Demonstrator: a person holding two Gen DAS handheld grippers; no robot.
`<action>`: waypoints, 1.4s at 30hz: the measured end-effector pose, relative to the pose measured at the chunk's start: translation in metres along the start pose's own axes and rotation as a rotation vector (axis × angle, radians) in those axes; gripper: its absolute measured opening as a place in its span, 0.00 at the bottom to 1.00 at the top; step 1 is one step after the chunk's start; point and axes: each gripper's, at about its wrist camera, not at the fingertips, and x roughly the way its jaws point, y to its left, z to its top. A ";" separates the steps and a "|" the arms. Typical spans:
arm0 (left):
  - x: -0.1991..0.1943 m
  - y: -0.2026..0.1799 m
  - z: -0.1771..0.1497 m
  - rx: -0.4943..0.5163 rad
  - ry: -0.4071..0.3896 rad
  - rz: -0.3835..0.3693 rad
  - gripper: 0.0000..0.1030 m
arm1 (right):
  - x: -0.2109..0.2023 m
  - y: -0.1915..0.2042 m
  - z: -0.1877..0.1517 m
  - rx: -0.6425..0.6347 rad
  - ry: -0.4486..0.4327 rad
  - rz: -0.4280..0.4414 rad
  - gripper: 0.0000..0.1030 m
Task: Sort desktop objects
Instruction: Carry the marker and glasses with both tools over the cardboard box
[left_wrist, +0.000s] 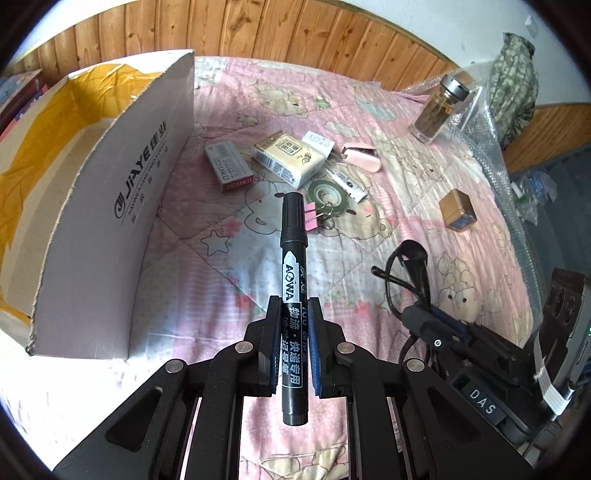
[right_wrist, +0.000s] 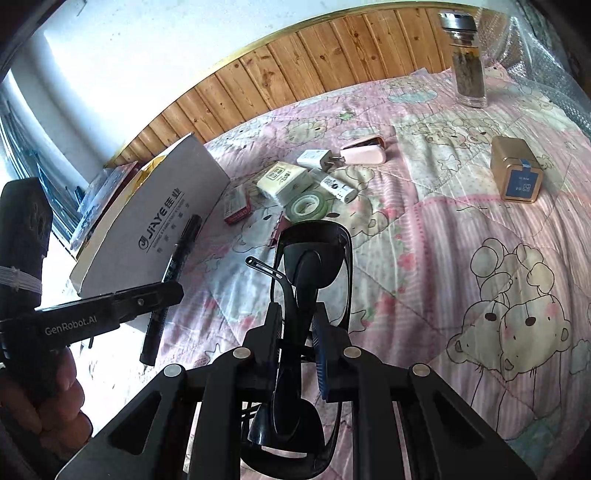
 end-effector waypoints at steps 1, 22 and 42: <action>-0.004 0.001 -0.001 -0.002 -0.009 -0.011 0.12 | -0.001 0.005 -0.001 -0.012 0.004 -0.008 0.17; -0.106 0.052 -0.003 -0.053 -0.212 -0.152 0.12 | -0.050 0.128 0.016 -0.223 -0.093 -0.099 0.17; -0.156 0.125 0.036 -0.152 -0.311 -0.093 0.12 | -0.028 0.216 0.083 -0.280 -0.086 0.063 0.17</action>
